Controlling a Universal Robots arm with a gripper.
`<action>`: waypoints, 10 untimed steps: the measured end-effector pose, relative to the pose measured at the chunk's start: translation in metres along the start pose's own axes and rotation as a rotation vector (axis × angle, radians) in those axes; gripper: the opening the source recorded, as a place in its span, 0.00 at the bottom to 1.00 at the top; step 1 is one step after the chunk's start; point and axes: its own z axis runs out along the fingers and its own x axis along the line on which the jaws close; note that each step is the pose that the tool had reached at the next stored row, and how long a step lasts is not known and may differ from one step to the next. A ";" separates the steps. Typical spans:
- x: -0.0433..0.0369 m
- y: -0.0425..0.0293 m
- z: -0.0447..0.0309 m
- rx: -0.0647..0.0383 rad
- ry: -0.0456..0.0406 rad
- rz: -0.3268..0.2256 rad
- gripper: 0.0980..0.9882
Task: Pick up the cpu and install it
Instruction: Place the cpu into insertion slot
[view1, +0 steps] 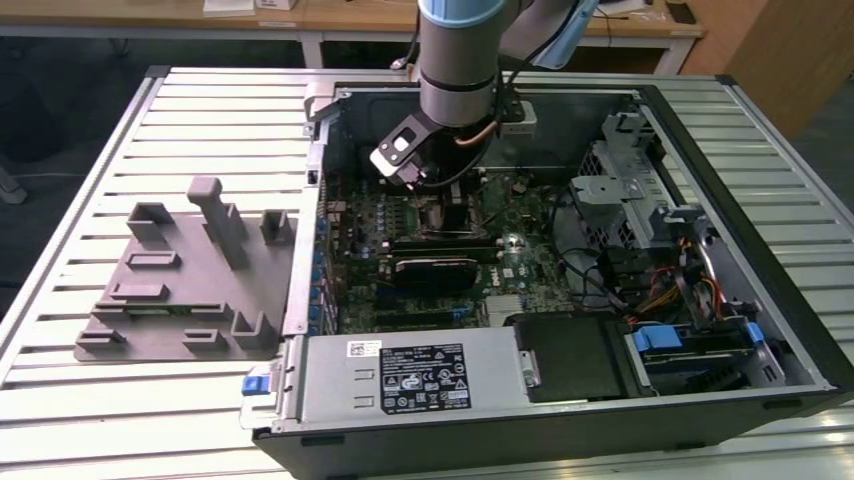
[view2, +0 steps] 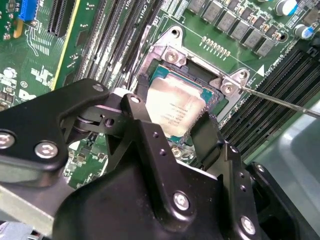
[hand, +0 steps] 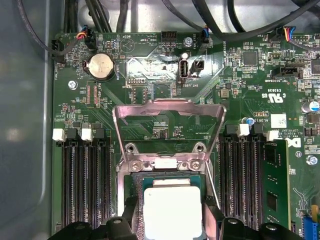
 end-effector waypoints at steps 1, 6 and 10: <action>0.0000 0.0000 0.0000 0.000 -0.0001 0.000 0.59; 0.0000 -0.0002 -0.0003 0.000 0.0110 0.000 0.59; 0.0000 -0.0006 -0.0018 0.001 0.0197 0.001 0.59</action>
